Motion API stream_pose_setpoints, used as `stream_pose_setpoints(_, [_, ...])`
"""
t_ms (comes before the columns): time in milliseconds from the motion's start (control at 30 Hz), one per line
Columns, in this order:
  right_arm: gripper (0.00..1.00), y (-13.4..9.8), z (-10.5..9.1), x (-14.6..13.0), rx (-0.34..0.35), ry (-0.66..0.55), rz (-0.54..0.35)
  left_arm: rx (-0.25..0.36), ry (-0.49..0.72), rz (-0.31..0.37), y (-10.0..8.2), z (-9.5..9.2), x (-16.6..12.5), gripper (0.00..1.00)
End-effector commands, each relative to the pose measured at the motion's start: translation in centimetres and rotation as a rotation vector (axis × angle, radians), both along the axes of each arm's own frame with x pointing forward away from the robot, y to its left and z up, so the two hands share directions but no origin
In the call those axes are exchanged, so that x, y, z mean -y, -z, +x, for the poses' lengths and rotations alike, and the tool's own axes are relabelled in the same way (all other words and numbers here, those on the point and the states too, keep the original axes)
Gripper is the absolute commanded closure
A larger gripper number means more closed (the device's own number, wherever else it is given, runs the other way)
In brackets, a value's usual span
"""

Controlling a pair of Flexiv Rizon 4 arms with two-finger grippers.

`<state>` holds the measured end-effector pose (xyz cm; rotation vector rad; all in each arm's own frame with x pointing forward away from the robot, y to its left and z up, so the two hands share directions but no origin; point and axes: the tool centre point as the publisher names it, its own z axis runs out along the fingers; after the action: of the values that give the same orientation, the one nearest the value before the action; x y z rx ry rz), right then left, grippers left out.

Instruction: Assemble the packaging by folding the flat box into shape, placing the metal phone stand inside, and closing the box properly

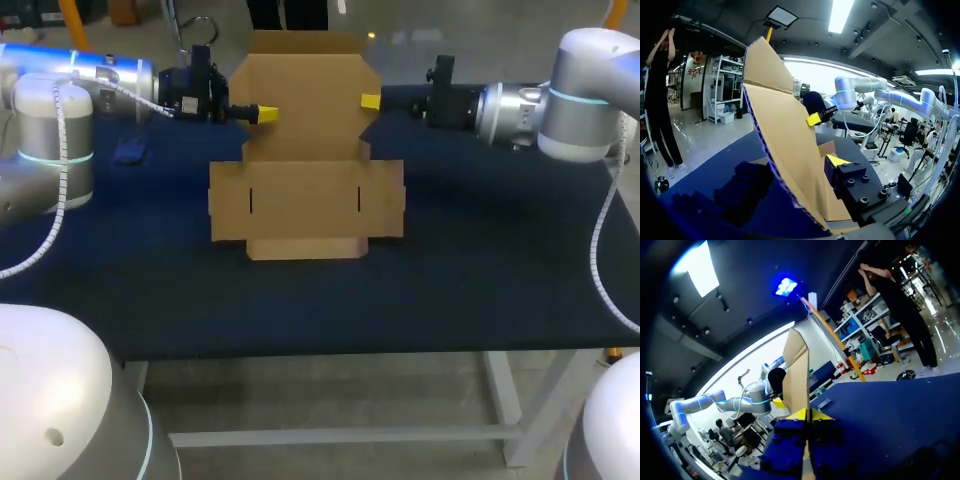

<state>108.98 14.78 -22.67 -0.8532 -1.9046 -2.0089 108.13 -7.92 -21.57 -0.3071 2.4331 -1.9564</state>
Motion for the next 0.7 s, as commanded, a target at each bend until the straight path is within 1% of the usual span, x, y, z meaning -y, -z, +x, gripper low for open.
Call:
stream_pose_setpoints(33, [1.0,0.08,0.46,-0.11,0.008,-0.009,0.009,-0.006,0.052,-0.019,0.2,0.45,0.0,0.51])
stream_pose_setpoints(500, [1.0,-0.2,0.63,-0.4,0.022,-0.017,0.014,0.001,0.07,-0.032,-0.03,0.45,0.5,0.65])
stream_pose_setpoints(700, [1.0,-0.36,0.68,-0.45,0.026,-0.019,0.014,0.003,0.076,-0.033,-0.08,0.44,0.61,0.76])
